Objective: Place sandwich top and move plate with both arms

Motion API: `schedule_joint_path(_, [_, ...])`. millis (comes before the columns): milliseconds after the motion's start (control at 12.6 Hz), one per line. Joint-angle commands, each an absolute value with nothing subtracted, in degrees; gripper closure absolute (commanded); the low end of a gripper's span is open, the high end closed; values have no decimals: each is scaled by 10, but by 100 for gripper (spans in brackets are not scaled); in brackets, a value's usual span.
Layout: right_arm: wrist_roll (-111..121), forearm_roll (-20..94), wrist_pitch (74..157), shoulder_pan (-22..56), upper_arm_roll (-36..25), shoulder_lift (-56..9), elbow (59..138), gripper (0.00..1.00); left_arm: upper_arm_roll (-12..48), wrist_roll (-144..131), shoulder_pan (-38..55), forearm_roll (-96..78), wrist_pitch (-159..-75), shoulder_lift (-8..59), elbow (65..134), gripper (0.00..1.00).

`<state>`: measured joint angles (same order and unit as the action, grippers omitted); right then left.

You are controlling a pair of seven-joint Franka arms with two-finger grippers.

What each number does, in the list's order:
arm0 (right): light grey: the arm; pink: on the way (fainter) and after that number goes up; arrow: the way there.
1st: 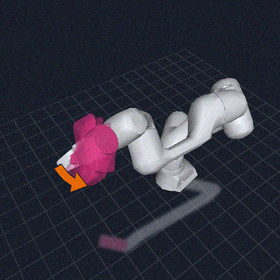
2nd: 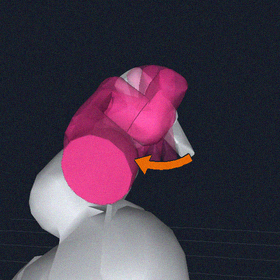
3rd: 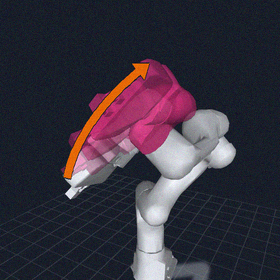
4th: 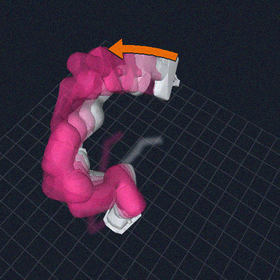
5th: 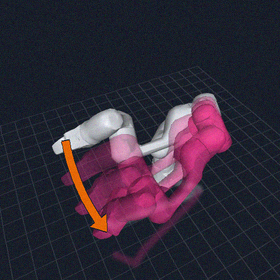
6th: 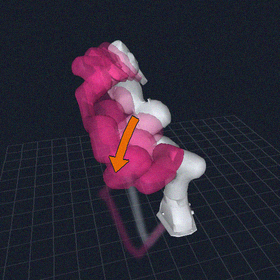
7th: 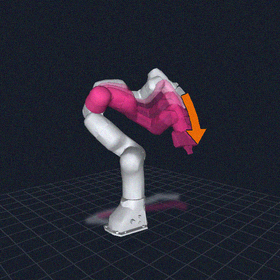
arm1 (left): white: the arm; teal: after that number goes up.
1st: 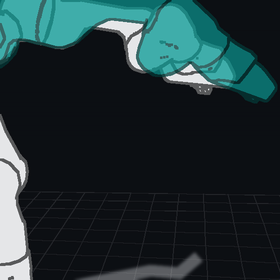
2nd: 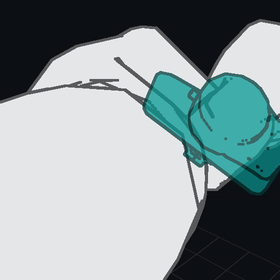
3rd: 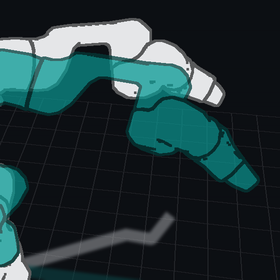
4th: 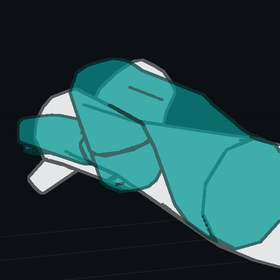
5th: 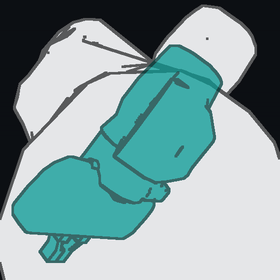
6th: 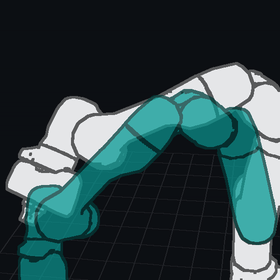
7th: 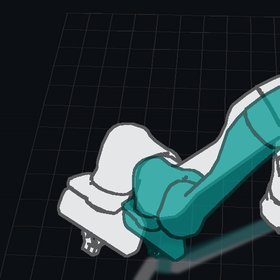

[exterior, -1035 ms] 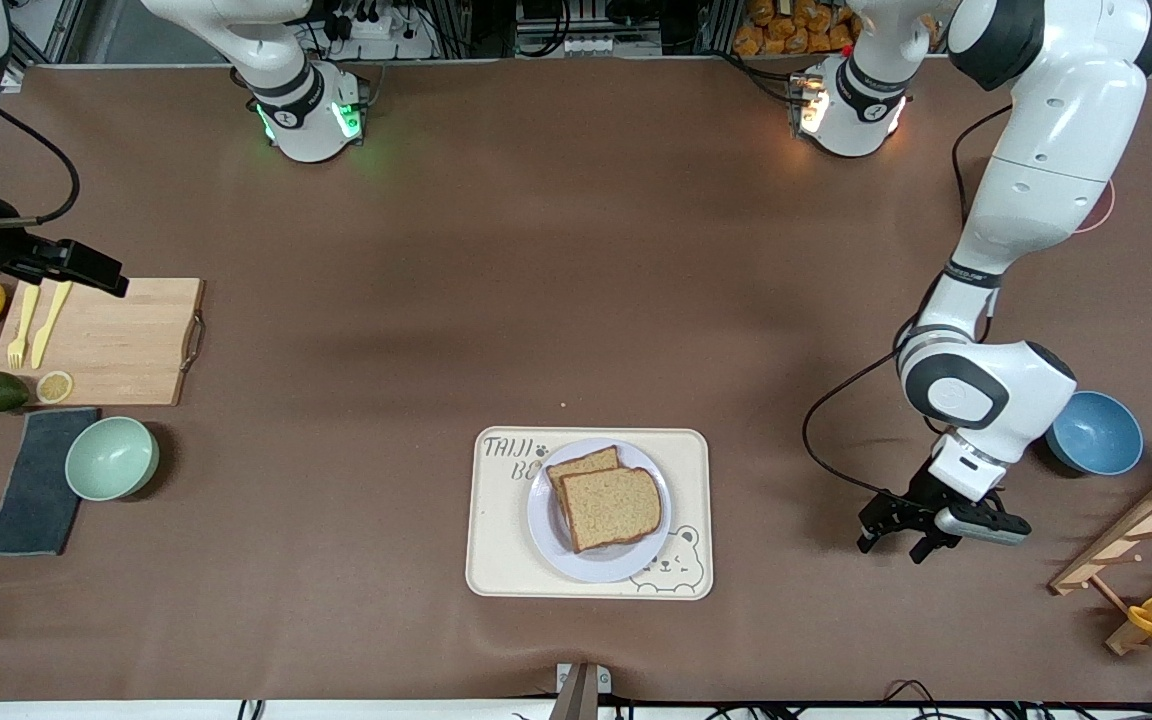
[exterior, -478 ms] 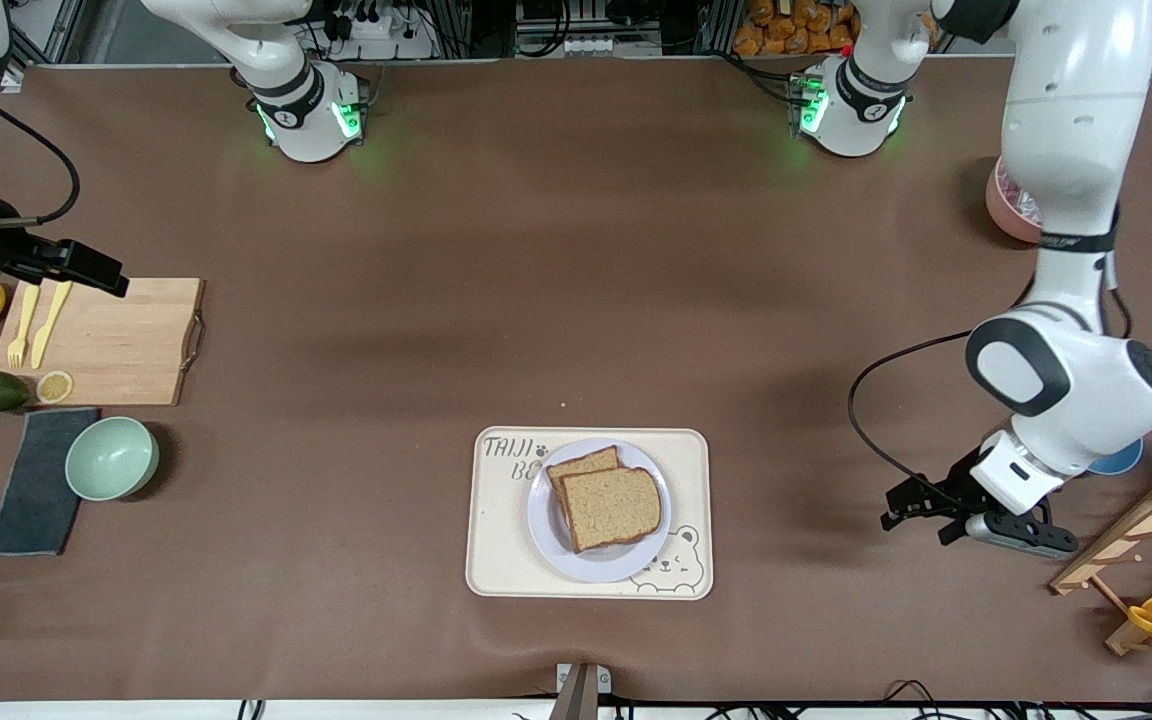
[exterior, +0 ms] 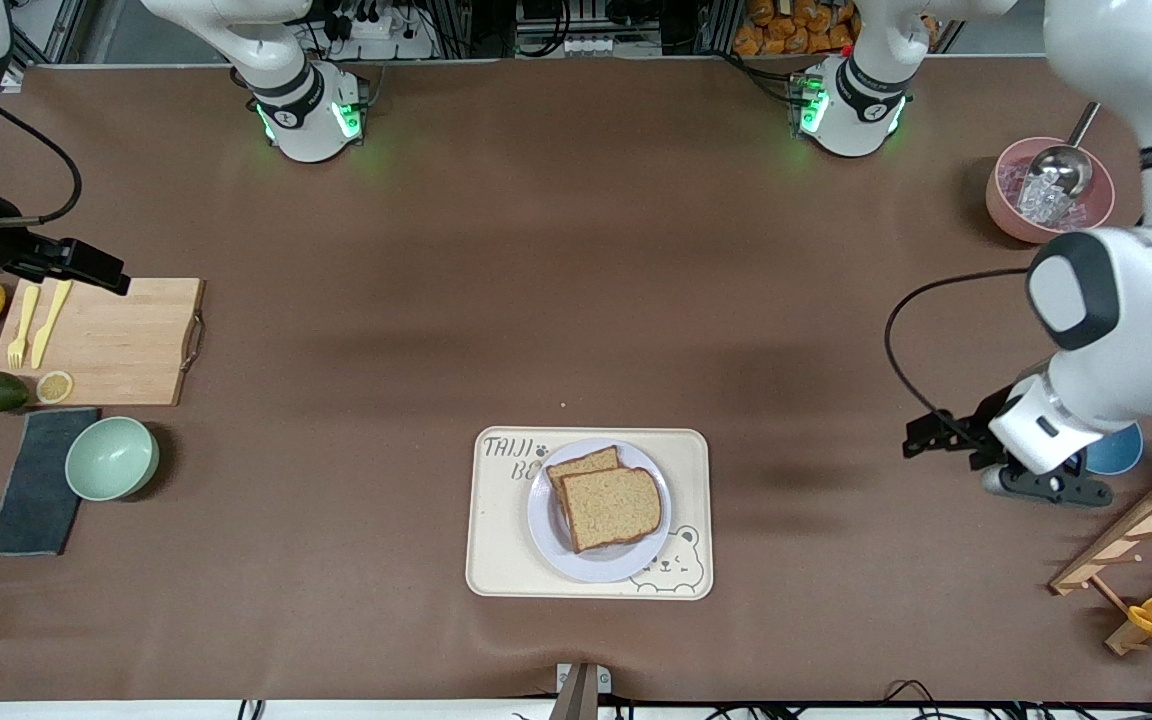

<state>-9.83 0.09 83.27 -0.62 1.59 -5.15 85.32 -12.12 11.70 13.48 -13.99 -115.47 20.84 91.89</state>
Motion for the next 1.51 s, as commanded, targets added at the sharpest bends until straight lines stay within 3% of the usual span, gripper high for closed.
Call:
schedule_joint_path(0, [-96,28,834,-9,18,-61,853,0,-121,78,144,-79,-1063,133,941,0])
schedule_joint_path(159, [-98,32,835,-10,18,-67,852,0,-104,2,143,-52,-1003,91,944,0])
schedule_joint_path(318, [-99,32,834,-7,18,-67,850,0,-71,-57,141,-9,-981,63,945,0])
schedule_joint_path(637, [-103,33,835,-1,20,-69,851,0,-62,-61,130,-13,-955,15,948,0])
schedule_joint_path(876, [-106,28,845,19,20,-84,855,0,30,-39,59,-15,-947,4,946,0])
schedule_joint_path(1433, [-188,-12,912,81,20,-147,851,0,32,43,59,14,-915,-11,940,0])
